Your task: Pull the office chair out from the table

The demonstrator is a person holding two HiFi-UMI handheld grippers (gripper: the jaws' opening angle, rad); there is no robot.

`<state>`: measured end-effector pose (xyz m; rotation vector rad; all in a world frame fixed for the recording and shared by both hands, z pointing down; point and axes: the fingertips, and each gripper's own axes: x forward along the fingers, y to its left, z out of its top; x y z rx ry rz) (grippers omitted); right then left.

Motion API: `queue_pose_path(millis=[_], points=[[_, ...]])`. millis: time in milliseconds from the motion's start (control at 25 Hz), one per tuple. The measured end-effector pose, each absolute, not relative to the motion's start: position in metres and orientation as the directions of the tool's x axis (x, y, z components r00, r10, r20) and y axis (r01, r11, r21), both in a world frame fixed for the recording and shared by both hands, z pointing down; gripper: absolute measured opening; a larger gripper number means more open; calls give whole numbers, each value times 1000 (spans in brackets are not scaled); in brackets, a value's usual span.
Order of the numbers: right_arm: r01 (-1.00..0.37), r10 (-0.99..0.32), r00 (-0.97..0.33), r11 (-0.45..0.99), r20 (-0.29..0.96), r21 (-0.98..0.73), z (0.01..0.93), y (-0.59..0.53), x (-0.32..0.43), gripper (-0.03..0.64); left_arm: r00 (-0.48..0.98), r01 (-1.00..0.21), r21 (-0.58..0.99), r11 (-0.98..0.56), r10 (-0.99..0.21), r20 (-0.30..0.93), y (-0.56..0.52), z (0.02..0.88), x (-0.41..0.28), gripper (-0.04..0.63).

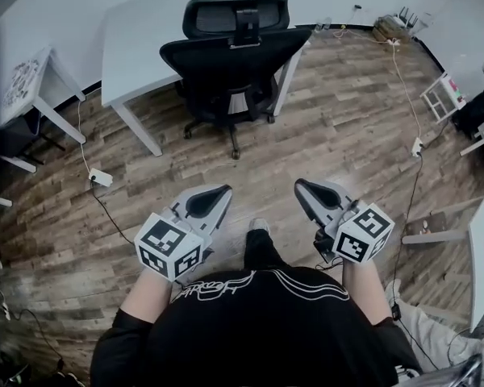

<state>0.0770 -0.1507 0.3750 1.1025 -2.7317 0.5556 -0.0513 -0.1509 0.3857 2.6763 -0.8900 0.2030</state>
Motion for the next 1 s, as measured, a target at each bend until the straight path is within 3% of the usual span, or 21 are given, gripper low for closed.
queue_pose_path(millis=[480, 800, 1000], points=[[-634, -585, -773, 727, 244, -264, 364, -340, 144, 37, 713, -698, 196, -688, -645, 274, -327, 375, 12, 8], [-667, -621, -738, 730, 265, -148, 355, -414, 166, 37, 602, -795, 110, -597, -752, 267, -384, 364, -24, 13], [-689, -644, -710, 719, 284, -92, 353, -458, 170, 38, 582, -808, 86, -583, -767, 269, -422, 367, -50, 91]])
